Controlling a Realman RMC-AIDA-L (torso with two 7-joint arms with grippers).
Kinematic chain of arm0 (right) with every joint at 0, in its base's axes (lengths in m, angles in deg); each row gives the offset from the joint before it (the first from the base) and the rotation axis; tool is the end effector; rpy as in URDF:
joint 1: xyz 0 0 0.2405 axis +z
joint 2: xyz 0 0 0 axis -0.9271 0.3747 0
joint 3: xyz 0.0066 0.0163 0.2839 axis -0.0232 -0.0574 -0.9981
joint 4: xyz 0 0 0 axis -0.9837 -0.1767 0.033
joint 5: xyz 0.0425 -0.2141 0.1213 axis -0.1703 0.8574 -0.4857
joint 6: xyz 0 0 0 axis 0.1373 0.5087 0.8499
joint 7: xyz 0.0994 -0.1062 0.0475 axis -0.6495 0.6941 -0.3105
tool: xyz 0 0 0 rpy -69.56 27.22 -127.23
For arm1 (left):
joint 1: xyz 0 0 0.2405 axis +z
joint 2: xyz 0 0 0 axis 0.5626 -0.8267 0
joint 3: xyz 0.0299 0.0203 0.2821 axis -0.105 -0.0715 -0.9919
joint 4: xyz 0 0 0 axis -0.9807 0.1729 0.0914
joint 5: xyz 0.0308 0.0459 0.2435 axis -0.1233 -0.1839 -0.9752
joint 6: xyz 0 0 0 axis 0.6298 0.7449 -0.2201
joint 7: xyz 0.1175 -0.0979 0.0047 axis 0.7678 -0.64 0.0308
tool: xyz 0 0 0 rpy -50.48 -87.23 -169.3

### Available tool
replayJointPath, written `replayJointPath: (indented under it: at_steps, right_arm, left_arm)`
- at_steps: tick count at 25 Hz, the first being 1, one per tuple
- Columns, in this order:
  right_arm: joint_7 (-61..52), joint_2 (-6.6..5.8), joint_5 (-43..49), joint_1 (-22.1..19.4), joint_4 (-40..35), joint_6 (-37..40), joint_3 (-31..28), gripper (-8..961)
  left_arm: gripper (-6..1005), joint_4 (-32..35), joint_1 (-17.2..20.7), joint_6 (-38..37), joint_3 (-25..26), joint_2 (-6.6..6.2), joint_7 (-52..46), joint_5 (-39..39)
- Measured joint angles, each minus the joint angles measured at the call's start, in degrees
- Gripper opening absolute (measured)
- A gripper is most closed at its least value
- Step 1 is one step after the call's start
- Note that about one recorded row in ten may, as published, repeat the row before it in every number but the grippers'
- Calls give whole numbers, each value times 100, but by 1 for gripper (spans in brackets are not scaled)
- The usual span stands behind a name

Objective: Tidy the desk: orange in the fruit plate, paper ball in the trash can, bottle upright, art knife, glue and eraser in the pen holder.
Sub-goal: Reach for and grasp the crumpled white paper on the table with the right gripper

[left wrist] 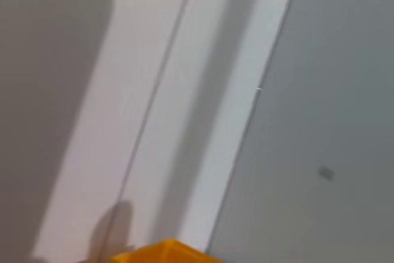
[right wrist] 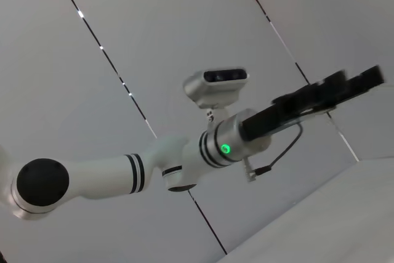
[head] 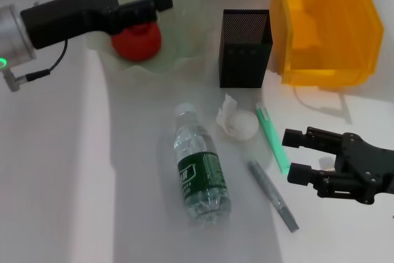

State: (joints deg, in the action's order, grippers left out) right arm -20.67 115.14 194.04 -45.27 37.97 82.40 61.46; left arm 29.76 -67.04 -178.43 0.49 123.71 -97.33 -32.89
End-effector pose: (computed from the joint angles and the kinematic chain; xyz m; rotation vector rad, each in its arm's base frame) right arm 0.3243 0.2709 -0.0227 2.7290 -0.8440 -1.2699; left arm -0.2533 0.4137 0.0152 -2.5589 -0.5629 -1.0819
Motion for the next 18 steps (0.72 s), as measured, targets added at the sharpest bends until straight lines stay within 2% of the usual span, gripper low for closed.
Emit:
replayJointPath:
  at_steps: [1, 4, 8, 9, 10, 11, 13, 14, 15, 16, 18]
  right_arm:
    - [0, 0, 0, 0, 0, 0, 0, 779]
    - [-274, -100, -5, -10, -241, 151, -162, 778]
    - [-1077, -170, -24, 1, -1168, 587, -369, 777]
    - [-1288, -165, -39, 14, -1473, 674, -386, 776]
    - [-1939, -125, -60, 47, -2303, 784, -347, 776]
    - [-1939, -125, -60, 47, -2303, 784, -347, 776]
    - [-2591, -89, -45, 89, -3165, 803, -206, 775]
    - [-2943, -72, -26, 103, -3608, 803, -85, 775]
    - [-3667, -60, 22, 148, -4534, 796, 264, 774]
    - [-3667, -60, 22, 148, -4534, 796, 264, 774]
    - [-4332, -60, 189, 215, -5410, 785, 624, 773]
  left_arm:
    - [763, 0, 0, 0, 0, 0, 0, 0]
    - [811, 52, 249, -914, -43, -138, 153, -191]
    - [842, 140, 544, -1550, -58, -236, 228, -576]
    - [842, 160, 602, -1638, -60, -250, 229, -695]
    - [842, 172, 665, -1753, -62, -263, 233, -902]
    - [842, 172, 665, -1753, -62, -263, 233, -902]
    - [842, 172, 689, -1819, -63, -266, 246, -1072]
    - [842, 160, 694, -1843, -62, -267, 257, -1184]
    - [842, 147, 694, -1850, -61, -266, 262, -1253]
    - [842, 138, 699, -1848, -59, -265, 264, -1304]
    - [842, 118, 703, -1836, -59, -261, 268, -1333]
